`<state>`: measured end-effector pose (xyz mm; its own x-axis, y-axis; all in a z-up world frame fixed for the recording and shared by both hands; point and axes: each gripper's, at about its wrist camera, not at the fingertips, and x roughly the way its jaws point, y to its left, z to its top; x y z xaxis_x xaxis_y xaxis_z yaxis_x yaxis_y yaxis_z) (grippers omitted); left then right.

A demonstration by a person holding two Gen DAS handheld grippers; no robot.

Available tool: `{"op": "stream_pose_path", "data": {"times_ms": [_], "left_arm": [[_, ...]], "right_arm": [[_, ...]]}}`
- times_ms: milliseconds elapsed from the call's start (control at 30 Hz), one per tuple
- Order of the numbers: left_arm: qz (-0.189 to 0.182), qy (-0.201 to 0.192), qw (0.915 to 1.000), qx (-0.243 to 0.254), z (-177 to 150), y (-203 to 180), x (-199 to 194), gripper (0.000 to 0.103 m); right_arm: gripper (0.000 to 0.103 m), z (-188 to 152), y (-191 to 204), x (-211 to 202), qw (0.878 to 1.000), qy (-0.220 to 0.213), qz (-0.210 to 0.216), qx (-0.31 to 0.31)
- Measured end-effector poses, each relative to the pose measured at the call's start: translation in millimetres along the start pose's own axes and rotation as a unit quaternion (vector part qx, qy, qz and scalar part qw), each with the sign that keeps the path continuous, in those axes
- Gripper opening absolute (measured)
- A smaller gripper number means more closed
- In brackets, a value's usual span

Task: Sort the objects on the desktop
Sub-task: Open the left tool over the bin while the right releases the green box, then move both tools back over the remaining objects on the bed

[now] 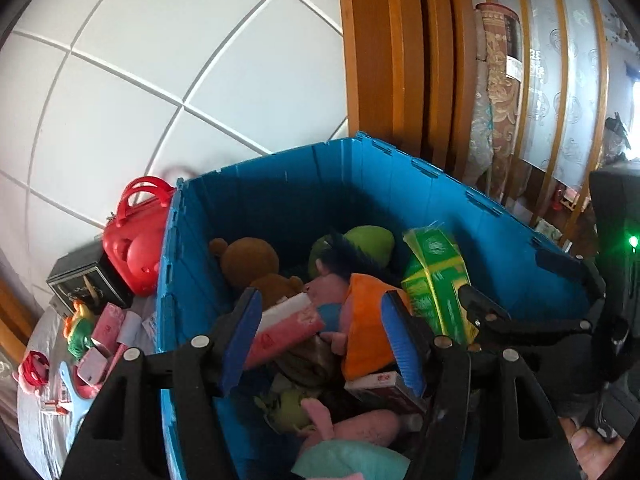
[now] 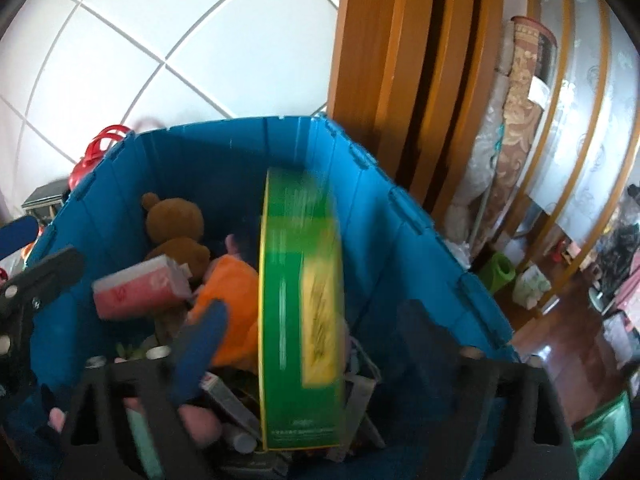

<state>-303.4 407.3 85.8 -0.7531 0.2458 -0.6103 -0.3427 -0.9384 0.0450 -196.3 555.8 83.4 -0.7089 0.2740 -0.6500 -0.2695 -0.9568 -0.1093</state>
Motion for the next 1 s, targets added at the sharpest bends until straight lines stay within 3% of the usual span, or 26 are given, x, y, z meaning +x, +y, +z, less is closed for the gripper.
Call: {"op": "stream_pose_path", "data": {"times_ms": [100,167,267,367,633,900,1000], "left_arm": [[-0.009,0.0,0.9999,-0.004,-5.5,2.2,-7.4,0.061],[-0.015,-0.007,0.9998,-0.007,-10.5,4.9,-17.0,0.061],[-0.018,-0.022,0.9996,-0.008,-18.0,10.3,-34.2,0.062],[-0.015,-0.042,0.9989,-0.01,-28.0,16.4,-52.9,0.075],[-0.019,-0.064,0.9977,-0.015,-54.7,40.5,-84.9,0.076],[-0.033,-0.07,0.9962,-0.039,-82.6,92.3,-111.2,0.076],[-0.009,-0.074,0.9956,-0.058,-96.2,124.0,-118.0,0.076]], "right_arm": [[0.096,-3.5,-2.5,-10.4,1.0,-0.006,0.004,0.006],[0.103,-7.5,-2.4,-20.4,1.0,-0.014,-0.003,0.005],[0.103,-15.2,-0.8,-40.3,1.0,-0.029,-0.01,0.005],[0.103,-24.9,0.0,-60.3,0.999,-0.042,-0.005,0.019],[0.103,-51.4,25.6,-102.9,0.997,-0.075,0.013,0.032],[0.103,-60.8,66.9,-147.0,0.986,-0.153,0.027,0.061],[0.103,-61.2,92.6,-158.3,0.979,-0.189,0.055,0.06]]}}
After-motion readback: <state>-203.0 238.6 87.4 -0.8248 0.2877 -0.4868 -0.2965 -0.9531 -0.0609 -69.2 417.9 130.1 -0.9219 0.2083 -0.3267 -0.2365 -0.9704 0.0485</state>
